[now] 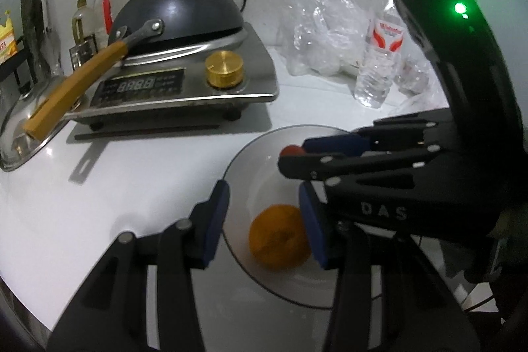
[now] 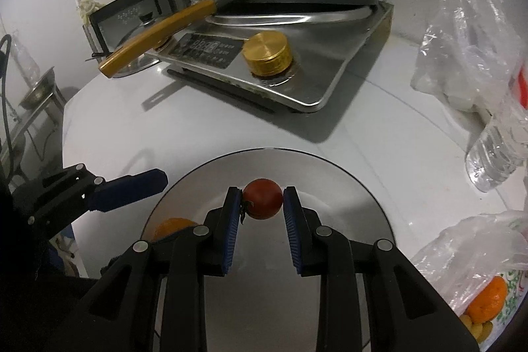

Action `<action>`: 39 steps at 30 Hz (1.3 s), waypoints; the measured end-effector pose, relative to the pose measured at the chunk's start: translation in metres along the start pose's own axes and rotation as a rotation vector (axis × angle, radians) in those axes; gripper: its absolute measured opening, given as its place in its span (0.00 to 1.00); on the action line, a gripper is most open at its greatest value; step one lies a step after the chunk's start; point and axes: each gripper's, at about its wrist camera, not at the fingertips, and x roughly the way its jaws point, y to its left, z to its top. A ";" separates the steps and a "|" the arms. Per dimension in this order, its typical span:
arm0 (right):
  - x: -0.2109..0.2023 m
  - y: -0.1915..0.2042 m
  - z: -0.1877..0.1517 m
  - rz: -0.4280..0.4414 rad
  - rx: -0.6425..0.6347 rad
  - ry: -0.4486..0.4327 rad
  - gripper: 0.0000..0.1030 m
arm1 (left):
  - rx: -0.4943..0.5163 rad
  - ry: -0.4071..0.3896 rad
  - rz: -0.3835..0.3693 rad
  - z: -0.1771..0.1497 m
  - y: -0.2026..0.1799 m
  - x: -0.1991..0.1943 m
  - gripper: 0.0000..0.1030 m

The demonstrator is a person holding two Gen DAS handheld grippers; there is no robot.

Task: Organize fruits
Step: 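Lower the cherry tomato onto the plate and open the right gripper, then move both grippers back over the fruit bag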

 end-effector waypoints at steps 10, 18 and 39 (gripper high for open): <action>0.005 0.014 0.003 0.049 0.008 0.024 0.28 | -0.029 -0.013 0.013 -0.009 0.012 -0.018 0.45; 0.007 0.022 0.004 0.060 0.007 0.032 0.29 | -0.064 -0.003 0.045 -0.018 0.022 -0.027 0.45; -0.076 0.000 -0.024 -0.034 0.057 -0.078 0.34 | -0.044 -0.048 0.033 -0.016 -0.015 -0.055 0.49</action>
